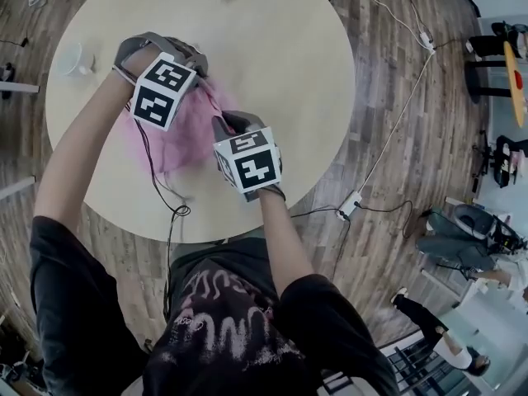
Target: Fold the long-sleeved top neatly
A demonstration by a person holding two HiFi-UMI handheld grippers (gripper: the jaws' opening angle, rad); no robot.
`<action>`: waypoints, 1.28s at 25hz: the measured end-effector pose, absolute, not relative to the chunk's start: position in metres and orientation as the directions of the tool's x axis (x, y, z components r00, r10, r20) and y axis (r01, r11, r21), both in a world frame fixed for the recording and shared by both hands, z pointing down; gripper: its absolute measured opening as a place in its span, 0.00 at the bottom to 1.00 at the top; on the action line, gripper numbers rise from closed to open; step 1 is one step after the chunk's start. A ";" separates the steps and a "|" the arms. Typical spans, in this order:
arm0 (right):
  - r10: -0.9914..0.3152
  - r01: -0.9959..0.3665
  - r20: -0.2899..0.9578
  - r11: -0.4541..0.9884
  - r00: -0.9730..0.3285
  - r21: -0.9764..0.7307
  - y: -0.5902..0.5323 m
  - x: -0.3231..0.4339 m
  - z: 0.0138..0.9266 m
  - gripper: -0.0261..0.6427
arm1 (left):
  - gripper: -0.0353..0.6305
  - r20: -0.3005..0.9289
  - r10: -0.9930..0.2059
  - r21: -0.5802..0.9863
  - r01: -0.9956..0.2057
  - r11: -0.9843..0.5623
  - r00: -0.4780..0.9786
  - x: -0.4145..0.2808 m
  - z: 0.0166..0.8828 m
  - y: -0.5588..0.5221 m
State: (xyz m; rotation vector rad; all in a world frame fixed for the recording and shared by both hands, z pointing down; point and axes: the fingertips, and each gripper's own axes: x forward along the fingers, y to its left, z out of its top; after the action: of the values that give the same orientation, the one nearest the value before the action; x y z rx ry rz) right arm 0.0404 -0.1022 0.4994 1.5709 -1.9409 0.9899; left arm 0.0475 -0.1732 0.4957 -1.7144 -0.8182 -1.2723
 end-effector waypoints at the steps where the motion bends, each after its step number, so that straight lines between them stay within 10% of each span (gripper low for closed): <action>1: -0.641 -0.965 0.727 0.090 -0.245 -0.246 -0.102 0.032 0.497 0.10 | 0.18 0.959 0.026 -0.241 0.864 -0.443 0.281 0.039 0.494 -0.173; 32: -0.596 -0.957 0.751 0.129 -0.286 -0.261 -0.119 -0.133 0.526 0.10 | 0.18 0.953 0.027 -0.261 0.860 -0.440 0.303 -0.116 0.537 -0.188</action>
State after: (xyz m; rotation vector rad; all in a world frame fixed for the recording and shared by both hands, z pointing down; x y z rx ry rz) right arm -0.1329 -0.1194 0.5262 1.4912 -1.9422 1.0127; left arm -0.1155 -0.1884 0.5373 -1.7269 -0.8065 -1.2405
